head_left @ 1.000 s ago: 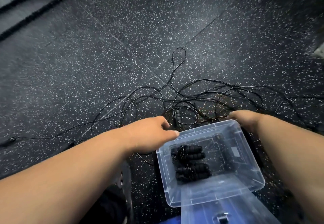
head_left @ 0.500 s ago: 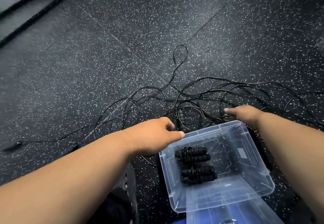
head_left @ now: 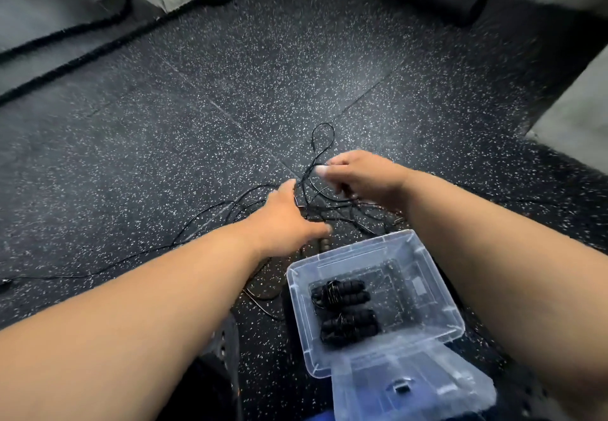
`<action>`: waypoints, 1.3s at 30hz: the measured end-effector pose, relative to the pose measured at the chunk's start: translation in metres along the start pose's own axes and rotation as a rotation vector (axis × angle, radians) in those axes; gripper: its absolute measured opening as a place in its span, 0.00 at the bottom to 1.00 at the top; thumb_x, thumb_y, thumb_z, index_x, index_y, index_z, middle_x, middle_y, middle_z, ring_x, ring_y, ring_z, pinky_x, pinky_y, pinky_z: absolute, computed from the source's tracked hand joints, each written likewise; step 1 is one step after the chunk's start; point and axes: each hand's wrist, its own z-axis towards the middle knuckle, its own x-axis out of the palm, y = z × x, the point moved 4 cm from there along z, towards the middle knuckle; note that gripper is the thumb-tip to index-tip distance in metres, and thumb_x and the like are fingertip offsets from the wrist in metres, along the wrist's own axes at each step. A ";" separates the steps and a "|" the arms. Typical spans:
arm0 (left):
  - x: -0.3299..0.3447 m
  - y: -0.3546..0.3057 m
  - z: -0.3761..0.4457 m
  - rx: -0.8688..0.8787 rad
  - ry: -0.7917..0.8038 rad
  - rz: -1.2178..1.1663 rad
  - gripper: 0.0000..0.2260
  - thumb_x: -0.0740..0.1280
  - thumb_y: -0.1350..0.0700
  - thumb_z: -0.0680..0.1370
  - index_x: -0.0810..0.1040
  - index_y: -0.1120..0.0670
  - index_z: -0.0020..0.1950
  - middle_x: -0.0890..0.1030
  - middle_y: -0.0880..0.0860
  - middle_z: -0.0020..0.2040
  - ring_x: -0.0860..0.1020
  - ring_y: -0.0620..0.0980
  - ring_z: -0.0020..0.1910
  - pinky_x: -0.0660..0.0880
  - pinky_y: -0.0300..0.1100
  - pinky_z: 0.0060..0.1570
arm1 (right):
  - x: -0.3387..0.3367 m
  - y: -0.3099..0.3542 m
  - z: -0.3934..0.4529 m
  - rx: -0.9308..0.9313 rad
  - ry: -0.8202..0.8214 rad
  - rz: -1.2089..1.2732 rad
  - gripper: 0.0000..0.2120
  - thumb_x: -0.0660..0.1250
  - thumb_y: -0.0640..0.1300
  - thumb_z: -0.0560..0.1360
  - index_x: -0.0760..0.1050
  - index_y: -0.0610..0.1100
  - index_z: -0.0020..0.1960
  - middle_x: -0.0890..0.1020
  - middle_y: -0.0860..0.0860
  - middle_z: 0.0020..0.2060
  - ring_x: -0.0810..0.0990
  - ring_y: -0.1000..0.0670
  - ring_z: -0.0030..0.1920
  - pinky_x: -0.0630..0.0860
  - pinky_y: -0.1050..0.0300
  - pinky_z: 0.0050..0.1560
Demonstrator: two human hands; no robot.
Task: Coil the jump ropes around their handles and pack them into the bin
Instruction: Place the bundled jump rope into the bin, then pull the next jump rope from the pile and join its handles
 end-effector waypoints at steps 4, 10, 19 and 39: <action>0.007 0.007 0.011 0.202 -0.147 -0.105 0.49 0.75 0.21 0.59 0.67 0.36 0.75 0.79 0.47 0.68 0.78 0.54 0.67 0.77 0.57 0.67 | 0.012 0.084 -0.046 -0.146 -0.029 -0.090 0.20 0.63 0.57 0.83 0.80 0.44 0.41 0.81 0.54 0.37 0.77 0.57 0.37 0.73 0.62 0.43; -0.010 -0.050 -0.055 0.341 -0.170 -0.091 0.27 0.54 0.42 0.78 0.77 0.54 0.71 0.80 0.61 0.67 0.76 0.62 0.68 0.74 0.55 0.66 | 0.018 0.165 -0.113 -0.334 -0.196 -0.102 0.17 0.65 0.51 0.84 0.83 0.44 0.42 0.83 0.44 0.39 0.79 0.45 0.37 0.76 0.50 0.41; -0.028 -0.081 -0.176 0.808 -0.839 0.261 0.16 0.64 0.50 0.82 0.66 0.51 0.36 0.71 0.48 0.34 0.72 0.55 0.36 0.64 0.49 0.36 | -0.018 0.188 -0.201 -0.240 -0.531 0.114 0.15 0.64 0.46 0.84 0.80 0.41 0.42 0.82 0.47 0.35 0.78 0.51 0.34 0.75 0.56 0.38; -0.006 -0.061 -0.138 0.564 -0.211 -0.307 0.14 0.56 0.42 0.87 0.79 0.39 0.65 0.84 0.48 0.64 0.78 0.52 0.68 0.72 0.58 0.72 | -0.003 0.203 -0.273 -0.530 -0.306 0.065 0.09 0.67 0.47 0.80 0.84 0.44 0.52 0.83 0.42 0.42 0.80 0.50 0.44 0.77 0.55 0.48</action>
